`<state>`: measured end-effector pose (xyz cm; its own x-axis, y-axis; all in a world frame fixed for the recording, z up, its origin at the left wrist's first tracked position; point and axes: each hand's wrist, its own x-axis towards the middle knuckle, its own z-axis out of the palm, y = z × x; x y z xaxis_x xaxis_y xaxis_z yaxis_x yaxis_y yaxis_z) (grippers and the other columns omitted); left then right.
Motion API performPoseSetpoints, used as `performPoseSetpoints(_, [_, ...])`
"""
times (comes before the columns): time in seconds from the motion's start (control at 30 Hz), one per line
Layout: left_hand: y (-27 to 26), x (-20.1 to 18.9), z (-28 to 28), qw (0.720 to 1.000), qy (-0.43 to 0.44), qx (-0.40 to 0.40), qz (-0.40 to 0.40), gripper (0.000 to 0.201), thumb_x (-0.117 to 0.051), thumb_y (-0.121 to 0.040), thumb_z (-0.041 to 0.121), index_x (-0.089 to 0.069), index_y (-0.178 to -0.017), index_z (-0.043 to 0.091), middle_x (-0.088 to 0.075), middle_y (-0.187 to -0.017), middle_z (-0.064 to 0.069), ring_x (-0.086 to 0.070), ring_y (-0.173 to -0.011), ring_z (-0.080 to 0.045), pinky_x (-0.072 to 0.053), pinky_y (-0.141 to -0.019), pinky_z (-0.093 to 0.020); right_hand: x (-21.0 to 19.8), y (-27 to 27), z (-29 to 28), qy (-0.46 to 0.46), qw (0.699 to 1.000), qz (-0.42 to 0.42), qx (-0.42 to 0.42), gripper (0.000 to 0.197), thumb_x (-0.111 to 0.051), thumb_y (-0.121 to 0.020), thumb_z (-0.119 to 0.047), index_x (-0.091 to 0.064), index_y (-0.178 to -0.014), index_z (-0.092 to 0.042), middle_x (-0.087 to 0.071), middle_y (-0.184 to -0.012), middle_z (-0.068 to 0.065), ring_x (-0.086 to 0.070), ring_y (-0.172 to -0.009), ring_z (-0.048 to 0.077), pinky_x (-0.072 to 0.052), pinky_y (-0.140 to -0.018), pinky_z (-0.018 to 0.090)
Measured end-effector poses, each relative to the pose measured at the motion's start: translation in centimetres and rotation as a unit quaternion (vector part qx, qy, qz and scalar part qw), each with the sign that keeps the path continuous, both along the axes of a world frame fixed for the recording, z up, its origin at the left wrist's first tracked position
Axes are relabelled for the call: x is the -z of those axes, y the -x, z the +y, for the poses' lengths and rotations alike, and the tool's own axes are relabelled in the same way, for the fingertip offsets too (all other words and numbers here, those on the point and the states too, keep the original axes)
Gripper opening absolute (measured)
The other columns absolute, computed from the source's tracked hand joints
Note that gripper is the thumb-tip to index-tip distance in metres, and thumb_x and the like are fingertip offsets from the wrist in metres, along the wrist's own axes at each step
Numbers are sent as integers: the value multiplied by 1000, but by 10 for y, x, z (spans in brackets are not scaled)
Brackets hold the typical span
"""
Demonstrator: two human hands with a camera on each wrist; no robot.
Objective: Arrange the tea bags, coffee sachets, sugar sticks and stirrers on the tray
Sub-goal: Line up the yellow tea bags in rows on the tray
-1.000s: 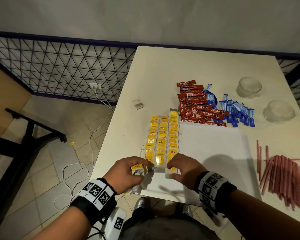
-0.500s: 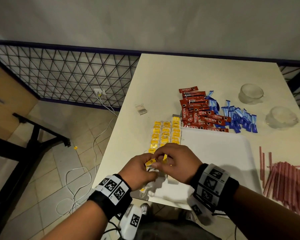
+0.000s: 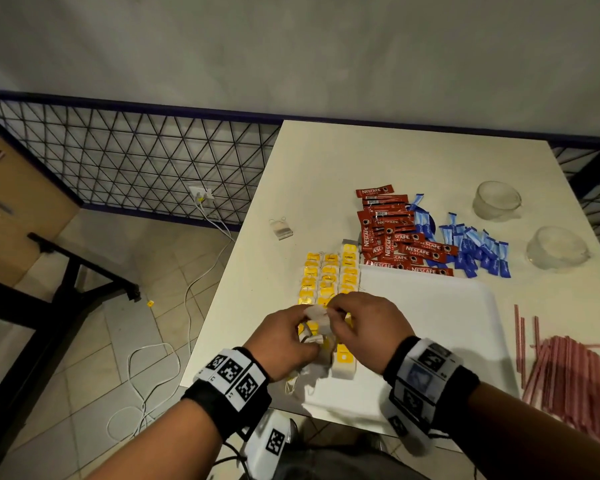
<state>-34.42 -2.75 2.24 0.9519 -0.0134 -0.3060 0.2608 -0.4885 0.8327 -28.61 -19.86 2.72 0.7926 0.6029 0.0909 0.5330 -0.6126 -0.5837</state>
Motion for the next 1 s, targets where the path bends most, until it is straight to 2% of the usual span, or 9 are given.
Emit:
performPoseSetpoints(0.13, [5,-3,9,997,-20,-58,-43,47,-66,-69,17,-54,-110,36,-62,-103,18,-62,-83,-14,-49,-77,-19,-1,-7,-7,-68,989,79,109,14,-56,-92,-27,-67,-84,-23,-65,-80,-11,-56,-68,9,-41,-67,23])
performPoseSetpoints(0.23, [7,-12,6,994,-47,-13,-101,45,-61,-69,16,-59,-109,36,-62,-106,17,-57,-81,8,-40,-76,-5,-3,-8,-6,-87,979,130,134,14,-57,-92,-24,-64,-80,-25,-64,-70,-7,-56,-60,10,-42,-63,24])
performPoseSetpoints(0.4, [1,-14,-3,988,-77,45,-127,59,-56,-68,20,-61,-127,23,-63,-106,5,-54,-94,-3,-37,-83,-6,-8,-3,4,-133,978,136,87,15,-57,-92,-21,-68,-85,-28,-65,-76,-13,-58,-74,7,-45,-67,19])
performPoseSetpoints(0.53, [0,-13,0,986,-63,54,-145,56,-57,-68,16,-64,-124,23,-60,-99,10,-51,-87,9,-37,-80,-5,-8,-12,3,-146,974,153,81,25,-63,-88,-18,-58,-87,-42,-63,-74,-15,-59,-64,13,-50,-65,27])
performPoseSetpoints(0.6, [0,-13,4,986,-51,62,-145,53,-57,-68,15,-67,-120,23,-60,-99,9,-51,-87,11,-40,-81,-9,-9,-18,0,-142,975,159,57,37,-65,-87,-17,-52,-104,-48,-60,-81,-15,-53,-60,16,-48,-63,25])
performPoseSetpoints(0.67, [1,-15,7,987,-39,74,-139,51,-56,-67,19,-67,-115,31,-63,-100,7,-55,-88,4,-44,-82,-15,-10,-23,-3,-105,984,146,0,46,-66,-88,-19,-48,-120,-47,-51,-97,-19,-52,-74,4,-42,-68,13])
performPoseSetpoints(0.77, [2,-16,10,987,-38,98,-119,52,-54,-66,24,-63,-116,35,-64,-102,6,-60,-91,-5,-47,-81,-19,-14,-29,-6,-89,981,158,-67,25,-67,-86,-20,-59,-97,-41,-47,-110,-20,-52,-98,3,-43,-79,16])
performPoseSetpoints(0.9, [7,-20,18,992,-64,58,-94,37,-62,-70,10,-62,-103,28,-57,-80,15,-54,-64,4,-42,-61,-14,-19,-33,-7,-53,978,202,-22,18,-65,-88,-22,-57,-83,-37,-57,-84,-6,-53,-73,12,-44,-70,23])
performPoseSetpoints(1.0, [13,-20,24,984,-83,87,-134,38,-60,-70,7,-64,-98,32,-65,-99,17,-60,-85,8,-43,-75,-9,-22,-35,-7,-57,977,207,1,14,-65,-88,-23,-58,-84,-33,-57,-79,-9,-54,-74,10,-43,-66,17])
